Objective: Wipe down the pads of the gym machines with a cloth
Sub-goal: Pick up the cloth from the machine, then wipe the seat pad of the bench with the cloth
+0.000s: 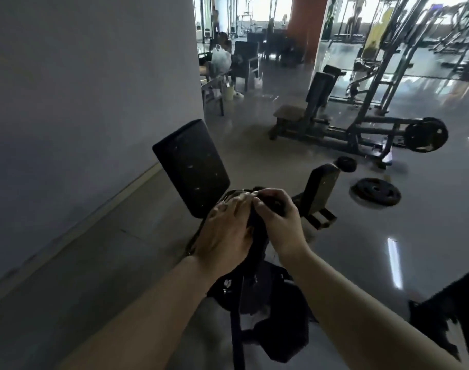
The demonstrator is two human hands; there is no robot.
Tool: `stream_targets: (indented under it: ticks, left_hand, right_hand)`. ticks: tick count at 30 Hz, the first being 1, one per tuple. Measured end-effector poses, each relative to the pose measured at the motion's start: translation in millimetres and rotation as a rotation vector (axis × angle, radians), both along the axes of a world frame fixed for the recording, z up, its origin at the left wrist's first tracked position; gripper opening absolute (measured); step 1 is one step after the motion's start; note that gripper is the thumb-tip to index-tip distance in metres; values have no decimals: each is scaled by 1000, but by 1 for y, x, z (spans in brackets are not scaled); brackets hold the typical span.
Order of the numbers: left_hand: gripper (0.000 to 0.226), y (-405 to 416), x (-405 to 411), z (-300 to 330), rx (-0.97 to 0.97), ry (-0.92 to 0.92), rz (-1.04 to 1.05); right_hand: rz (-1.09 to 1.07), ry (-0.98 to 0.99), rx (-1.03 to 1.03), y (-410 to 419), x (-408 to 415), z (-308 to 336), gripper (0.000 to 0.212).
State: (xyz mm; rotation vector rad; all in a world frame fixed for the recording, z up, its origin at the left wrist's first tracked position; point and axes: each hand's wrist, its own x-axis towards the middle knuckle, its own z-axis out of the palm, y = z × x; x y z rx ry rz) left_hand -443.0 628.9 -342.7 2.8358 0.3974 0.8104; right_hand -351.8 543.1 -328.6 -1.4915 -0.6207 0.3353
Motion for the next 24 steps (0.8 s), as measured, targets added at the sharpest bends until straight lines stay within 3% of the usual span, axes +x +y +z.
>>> stream_targets:
  ticks: [4,8,11,15,20,24]
  left_hand:
    - [57,20,9,-9,18,11,50]
    - [52,47,24,-11,16,46,51]
    - [52,71,32,-13,42,92,78]
    - [40,119,42,-25,70,88,68]
    - [36,199,65,-44,58,73,-6]
    - [39,265,82,-46,-25,-32,-135]
  right_hand:
    - [175,243,67,24,8,-14,13]
    - [287,293,-9,40,27,-19,33]
    - [331,289,-82,58,41,-18,24]
    - [250,358,-74,100,50,-22,19]
    - [41,222,-181,172,62,-37,6]
    - [-61,418,-109,232,70,-31,31]
